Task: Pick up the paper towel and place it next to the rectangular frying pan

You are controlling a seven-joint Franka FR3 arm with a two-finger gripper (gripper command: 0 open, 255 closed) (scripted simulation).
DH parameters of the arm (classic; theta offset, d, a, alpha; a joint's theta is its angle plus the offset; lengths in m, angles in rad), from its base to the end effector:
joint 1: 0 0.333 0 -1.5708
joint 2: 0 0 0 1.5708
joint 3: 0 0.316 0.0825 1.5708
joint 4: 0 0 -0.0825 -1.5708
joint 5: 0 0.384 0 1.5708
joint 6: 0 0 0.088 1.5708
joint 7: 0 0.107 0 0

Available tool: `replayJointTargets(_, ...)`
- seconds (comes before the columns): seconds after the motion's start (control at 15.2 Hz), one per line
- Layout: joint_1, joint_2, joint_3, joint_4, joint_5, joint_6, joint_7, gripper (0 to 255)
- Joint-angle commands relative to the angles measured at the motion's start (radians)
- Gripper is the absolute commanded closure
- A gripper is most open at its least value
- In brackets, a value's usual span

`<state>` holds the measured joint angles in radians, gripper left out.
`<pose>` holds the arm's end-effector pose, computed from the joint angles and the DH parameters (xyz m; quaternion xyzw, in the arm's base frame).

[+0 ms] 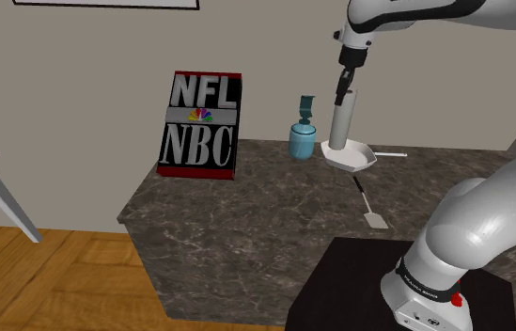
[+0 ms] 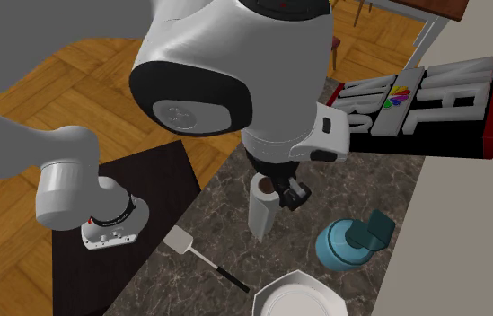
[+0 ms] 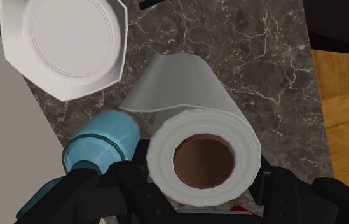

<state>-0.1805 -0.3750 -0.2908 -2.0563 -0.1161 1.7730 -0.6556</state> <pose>0.3912 -0.2315 0.5900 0.9933 0.1089 0.0307 0.0245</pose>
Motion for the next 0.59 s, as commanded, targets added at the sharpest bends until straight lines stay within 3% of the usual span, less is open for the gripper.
replayJointTargets(0.0,-0.001,-0.004,-0.001,-0.030,-0.002,0.027,0.002,255)
replayJointTargets(0.53,-0.005,-0.004,-0.009,-0.138,-0.008,0.134,0.005,255)
